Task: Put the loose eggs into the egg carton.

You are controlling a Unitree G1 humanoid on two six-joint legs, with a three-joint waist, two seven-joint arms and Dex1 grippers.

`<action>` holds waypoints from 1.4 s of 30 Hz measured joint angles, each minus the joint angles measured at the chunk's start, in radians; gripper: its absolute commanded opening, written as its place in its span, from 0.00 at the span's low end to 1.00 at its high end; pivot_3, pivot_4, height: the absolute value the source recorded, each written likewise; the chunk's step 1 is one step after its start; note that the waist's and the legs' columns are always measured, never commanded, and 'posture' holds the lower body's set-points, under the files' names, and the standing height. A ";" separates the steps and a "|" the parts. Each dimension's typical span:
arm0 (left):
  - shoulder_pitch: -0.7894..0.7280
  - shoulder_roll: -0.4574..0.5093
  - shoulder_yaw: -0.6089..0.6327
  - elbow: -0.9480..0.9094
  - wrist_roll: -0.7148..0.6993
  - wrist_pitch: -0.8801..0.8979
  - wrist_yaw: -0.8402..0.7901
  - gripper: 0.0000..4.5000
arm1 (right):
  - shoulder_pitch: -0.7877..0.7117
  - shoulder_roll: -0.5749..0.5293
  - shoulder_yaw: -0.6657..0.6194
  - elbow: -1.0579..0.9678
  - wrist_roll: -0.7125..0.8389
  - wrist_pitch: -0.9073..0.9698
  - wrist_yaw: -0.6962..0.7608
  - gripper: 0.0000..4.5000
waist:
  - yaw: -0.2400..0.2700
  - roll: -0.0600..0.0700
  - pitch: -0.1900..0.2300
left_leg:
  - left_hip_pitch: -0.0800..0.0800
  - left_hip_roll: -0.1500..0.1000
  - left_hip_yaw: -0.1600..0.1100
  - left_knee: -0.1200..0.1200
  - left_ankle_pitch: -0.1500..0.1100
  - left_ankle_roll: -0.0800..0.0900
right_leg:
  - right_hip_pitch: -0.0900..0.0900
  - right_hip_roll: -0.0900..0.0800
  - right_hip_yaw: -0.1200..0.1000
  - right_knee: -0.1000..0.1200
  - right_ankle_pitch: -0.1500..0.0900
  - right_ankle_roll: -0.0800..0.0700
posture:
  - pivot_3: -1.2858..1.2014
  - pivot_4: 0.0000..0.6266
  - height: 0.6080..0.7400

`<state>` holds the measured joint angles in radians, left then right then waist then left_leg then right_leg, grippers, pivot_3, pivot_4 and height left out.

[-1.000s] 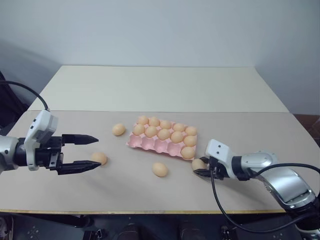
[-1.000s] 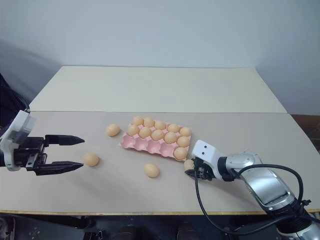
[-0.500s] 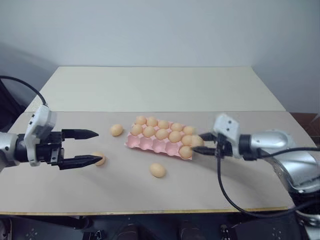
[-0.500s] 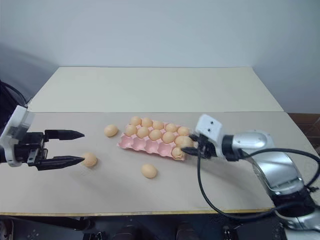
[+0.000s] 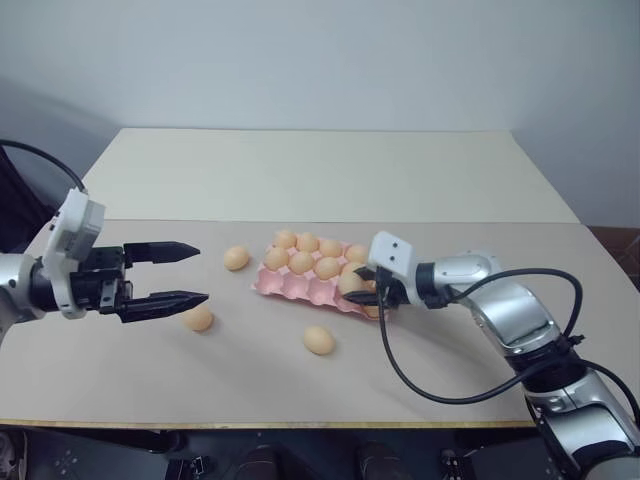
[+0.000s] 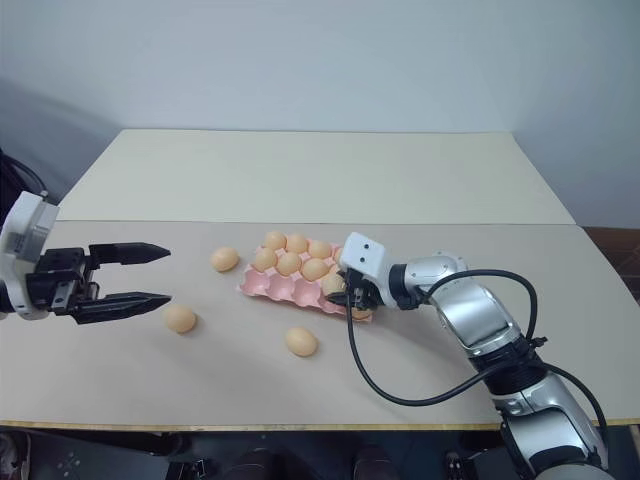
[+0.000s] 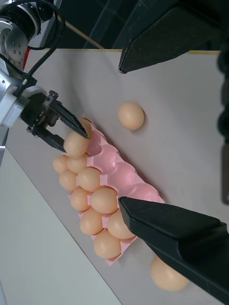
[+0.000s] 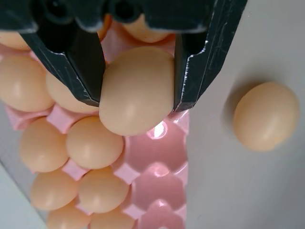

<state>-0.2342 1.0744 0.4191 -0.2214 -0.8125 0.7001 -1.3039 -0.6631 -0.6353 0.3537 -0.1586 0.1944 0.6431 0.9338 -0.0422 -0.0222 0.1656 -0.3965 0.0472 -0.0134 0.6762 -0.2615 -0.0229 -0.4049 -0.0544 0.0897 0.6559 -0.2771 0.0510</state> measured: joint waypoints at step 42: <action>0.057 -0.017 0.015 0.050 0.042 -0.159 -0.140 1.00 | 0.247 -0.206 -0.307 -0.283 0.313 -0.114 0.269 0.99 | -0.005 0.000 0.000 | 0.005 0.001 0.003 0.000 0.000 0.000 | 0.002 0.001 0.004 0.002 0.000 0.000 | 0.52 0.24 1.00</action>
<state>-0.1771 1.0575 0.4342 -0.1718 -0.7701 0.5412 -1.4438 -0.4157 -0.8415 0.0470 -0.4417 0.5071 0.5294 1.2024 -0.0470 -0.0223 0.1657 -0.3915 0.0479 -0.0104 0.6764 -0.2613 -0.0229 -0.4027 -0.0532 0.0937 0.6575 -0.2774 0.0511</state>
